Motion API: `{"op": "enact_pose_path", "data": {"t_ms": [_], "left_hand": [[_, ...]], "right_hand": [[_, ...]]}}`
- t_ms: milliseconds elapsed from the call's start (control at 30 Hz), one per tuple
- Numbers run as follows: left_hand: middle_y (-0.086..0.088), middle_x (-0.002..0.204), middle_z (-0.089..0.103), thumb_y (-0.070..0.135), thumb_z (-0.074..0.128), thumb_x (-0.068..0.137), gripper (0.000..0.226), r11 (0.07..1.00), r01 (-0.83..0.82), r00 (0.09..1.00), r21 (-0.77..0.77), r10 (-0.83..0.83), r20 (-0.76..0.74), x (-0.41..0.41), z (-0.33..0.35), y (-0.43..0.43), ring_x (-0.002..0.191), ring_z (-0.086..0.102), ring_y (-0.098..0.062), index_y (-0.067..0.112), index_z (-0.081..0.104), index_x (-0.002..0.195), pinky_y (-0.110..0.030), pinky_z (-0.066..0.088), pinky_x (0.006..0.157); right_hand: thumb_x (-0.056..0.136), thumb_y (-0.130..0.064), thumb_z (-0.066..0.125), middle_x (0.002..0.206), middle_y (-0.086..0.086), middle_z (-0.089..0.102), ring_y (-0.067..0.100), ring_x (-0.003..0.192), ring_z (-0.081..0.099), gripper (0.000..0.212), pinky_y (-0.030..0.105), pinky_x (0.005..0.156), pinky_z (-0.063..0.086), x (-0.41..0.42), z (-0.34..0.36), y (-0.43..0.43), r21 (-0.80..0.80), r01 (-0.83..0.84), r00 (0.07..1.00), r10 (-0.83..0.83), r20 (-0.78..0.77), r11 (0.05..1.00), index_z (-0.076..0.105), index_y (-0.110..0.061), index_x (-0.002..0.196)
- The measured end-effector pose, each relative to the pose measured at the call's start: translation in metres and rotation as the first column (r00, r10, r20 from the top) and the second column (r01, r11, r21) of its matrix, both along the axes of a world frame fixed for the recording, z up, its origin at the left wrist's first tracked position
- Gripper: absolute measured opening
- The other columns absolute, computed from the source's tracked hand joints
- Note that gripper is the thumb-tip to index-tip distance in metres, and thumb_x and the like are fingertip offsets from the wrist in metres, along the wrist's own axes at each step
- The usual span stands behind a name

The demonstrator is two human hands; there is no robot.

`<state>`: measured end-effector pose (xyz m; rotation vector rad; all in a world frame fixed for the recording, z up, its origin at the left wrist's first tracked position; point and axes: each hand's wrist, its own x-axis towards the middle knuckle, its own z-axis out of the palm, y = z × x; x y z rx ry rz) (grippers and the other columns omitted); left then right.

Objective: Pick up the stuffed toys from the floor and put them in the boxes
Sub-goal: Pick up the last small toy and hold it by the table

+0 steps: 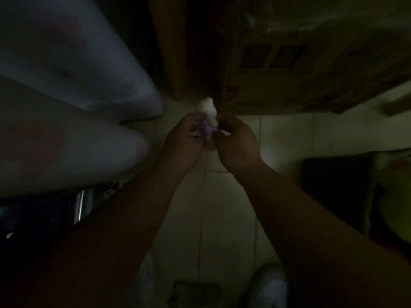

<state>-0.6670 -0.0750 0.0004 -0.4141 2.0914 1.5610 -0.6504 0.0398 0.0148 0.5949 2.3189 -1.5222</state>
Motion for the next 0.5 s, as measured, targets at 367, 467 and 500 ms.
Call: {"op": "enact_pose_path", "data": {"t_ms": [367,467,500], "left_hand": [[0.006,0.102,0.064,-0.006,0.056,0.086,0.039,0.994,-0.061,0.995,0.094,0.068,-0.075,0.042,0.23,0.025,0.078,0.064,0.004,0.026,0.056,0.109,-0.015,0.049,0.068],[0.008,0.103,0.065,-0.003,0.062,0.084,0.037,0.992,-0.032,0.997,0.125,0.041,-0.07,0.046,0.293,0.031,0.076,0.064,0.009,0.024,0.059,0.11,-0.009,0.047,0.064],[0.006,0.107,0.065,0.003,0.066,0.084,0.036,0.992,-0.013,0.997,0.125,0.022,-0.074,0.047,0.313,0.033,0.081,0.065,0.006,0.026,0.06,0.11,-0.011,0.048,0.066]], "right_hand": [[0.089,-0.013,0.059,0.106,-0.011,0.067,0.003,0.091,0.061,0.031,-0.001,0.066,0.039,0.036,0.214,0.023,-0.008,0.059,0.998,-0.059,-0.021,0.998,0.064,-0.025,0.117],[0.09,-0.014,0.059,0.096,-0.017,0.063,-0.001,0.088,0.061,0.03,0.0,0.064,0.042,0.045,0.281,0.033,-0.033,0.084,0.995,-0.085,-0.044,0.996,0.063,-0.028,0.116],[0.091,-0.016,0.059,0.094,-0.021,0.061,-0.003,0.088,0.061,0.03,0.002,0.065,0.043,0.048,0.304,0.038,-0.027,0.08,0.995,-0.081,-0.054,0.996,0.062,-0.029,0.117]]}}
